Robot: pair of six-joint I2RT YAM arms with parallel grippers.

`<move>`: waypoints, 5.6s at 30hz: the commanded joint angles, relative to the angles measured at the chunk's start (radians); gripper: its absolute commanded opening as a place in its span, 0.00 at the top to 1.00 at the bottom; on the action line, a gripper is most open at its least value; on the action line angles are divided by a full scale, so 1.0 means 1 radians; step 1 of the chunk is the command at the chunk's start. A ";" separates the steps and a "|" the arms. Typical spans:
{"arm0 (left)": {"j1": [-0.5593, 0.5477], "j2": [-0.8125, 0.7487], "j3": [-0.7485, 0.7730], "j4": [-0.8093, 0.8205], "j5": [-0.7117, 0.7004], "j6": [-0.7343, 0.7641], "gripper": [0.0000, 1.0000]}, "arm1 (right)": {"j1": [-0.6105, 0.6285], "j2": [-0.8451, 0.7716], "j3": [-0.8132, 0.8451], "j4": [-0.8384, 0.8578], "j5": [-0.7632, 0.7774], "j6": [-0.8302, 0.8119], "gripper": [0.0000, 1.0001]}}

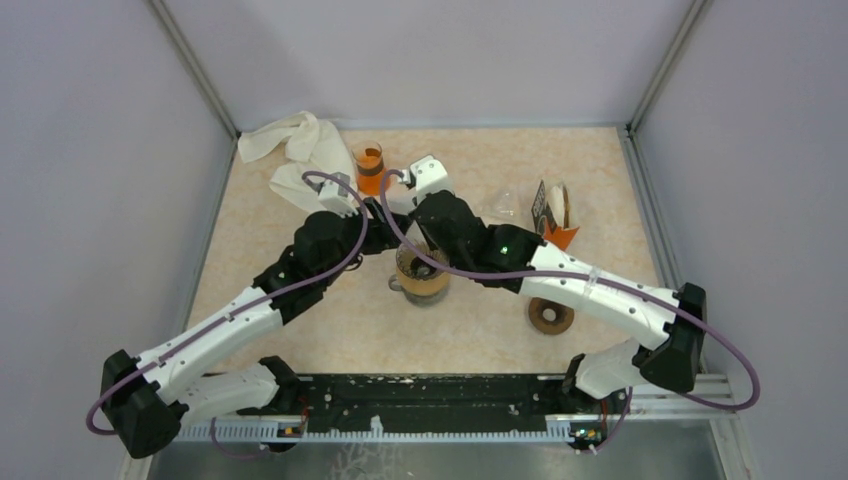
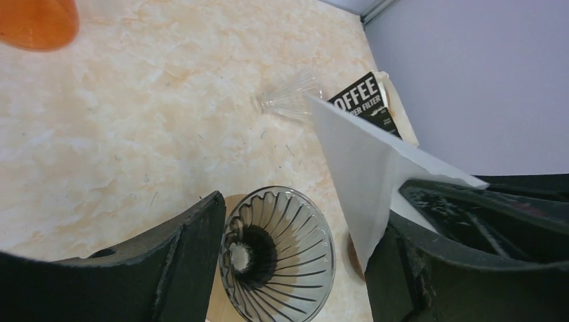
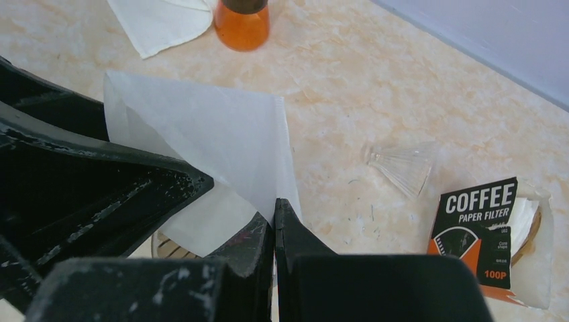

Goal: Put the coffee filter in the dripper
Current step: Place the coffee filter in the coffee dripper.

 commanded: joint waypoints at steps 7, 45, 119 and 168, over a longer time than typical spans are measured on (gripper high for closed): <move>-0.007 0.009 0.070 -0.079 -0.037 0.036 0.34 | 0.012 -0.068 0.012 0.074 0.025 0.036 1.00; -0.069 0.012 0.026 0.004 -0.141 -0.006 0.53 | 0.013 -0.008 0.005 0.106 0.086 0.322 1.00; -0.069 0.191 0.519 -0.805 0.219 0.105 1.00 | -0.049 -0.033 0.036 -0.166 -0.106 0.196 0.92; 0.034 0.308 0.433 -0.752 0.387 0.145 0.74 | -0.139 0.100 0.112 -0.262 -0.279 0.158 0.78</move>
